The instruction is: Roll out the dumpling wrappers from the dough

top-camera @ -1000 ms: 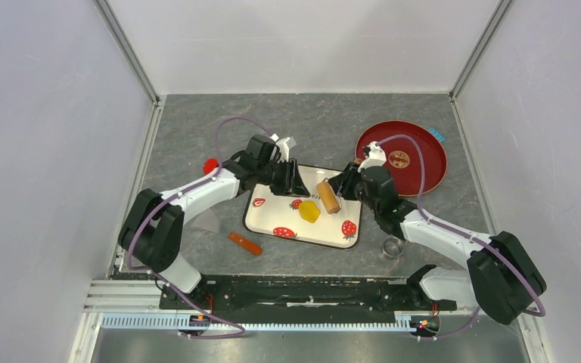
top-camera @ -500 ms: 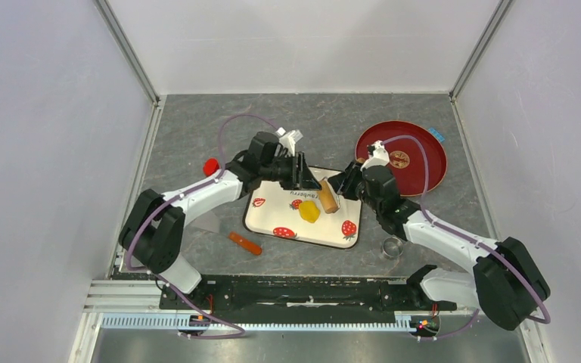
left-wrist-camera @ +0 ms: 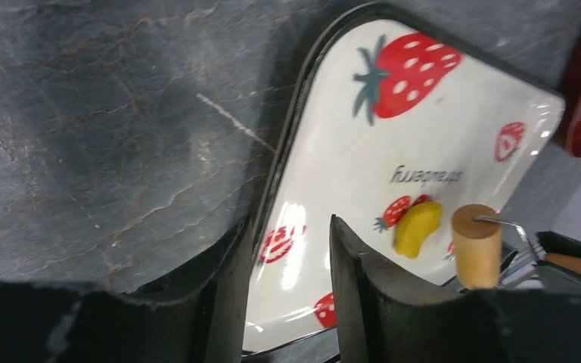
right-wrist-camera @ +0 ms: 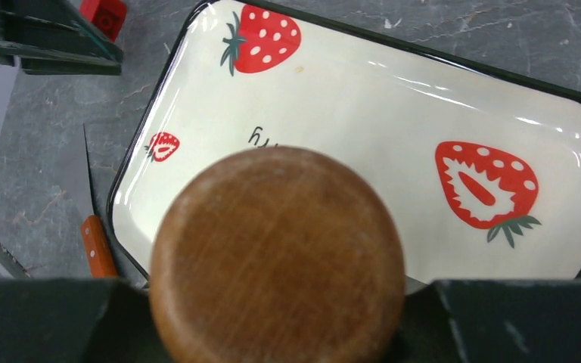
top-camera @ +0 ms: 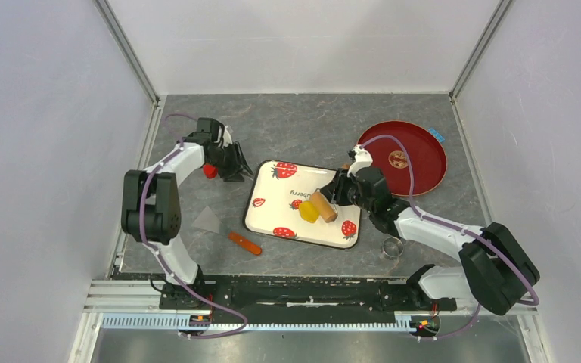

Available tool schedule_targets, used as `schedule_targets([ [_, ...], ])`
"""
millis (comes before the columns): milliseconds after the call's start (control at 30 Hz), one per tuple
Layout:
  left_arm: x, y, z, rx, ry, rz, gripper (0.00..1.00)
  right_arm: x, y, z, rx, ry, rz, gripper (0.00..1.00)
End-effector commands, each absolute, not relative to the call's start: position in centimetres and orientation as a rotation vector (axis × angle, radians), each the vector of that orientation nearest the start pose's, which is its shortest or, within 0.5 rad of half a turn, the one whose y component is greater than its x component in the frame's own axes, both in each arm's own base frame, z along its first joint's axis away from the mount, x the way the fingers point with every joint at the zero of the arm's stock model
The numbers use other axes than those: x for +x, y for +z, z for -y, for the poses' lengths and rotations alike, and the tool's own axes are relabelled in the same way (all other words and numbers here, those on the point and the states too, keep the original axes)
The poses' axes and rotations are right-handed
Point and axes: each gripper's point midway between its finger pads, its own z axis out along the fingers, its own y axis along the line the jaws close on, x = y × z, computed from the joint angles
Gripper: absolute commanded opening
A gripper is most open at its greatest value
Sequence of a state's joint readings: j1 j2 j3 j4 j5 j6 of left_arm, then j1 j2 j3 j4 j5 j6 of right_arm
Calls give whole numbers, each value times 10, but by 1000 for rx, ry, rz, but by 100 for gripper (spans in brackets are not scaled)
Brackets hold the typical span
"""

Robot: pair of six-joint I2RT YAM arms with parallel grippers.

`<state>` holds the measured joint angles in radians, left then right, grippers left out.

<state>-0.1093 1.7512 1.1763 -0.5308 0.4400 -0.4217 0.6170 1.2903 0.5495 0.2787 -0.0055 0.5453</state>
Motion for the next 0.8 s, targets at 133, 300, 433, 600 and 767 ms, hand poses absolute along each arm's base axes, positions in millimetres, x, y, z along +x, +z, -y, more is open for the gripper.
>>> schedule_targets([
  [133, 351, 29, 129, -154, -689, -2871, 47, 311, 163, -253, -160, 790, -1890, 0],
  [300, 353, 19, 146, -141, -814, -2875, 47, 315, 168, -249, -168, 757, -1865, 0],
  [433, 350, 4, 145, -206, -789, -2918, 21, 319, 171, -252, -188, 744, -1860, 0],
  [600, 351, 1, 139, -303, -756, -2902, 2, 326, 167, -249, -166, 711, -1861, 0],
  [767, 351, 5, 128, -367, -665, -2882, 2, 331, 169, -251, -145, 681, -1856, 0],
])
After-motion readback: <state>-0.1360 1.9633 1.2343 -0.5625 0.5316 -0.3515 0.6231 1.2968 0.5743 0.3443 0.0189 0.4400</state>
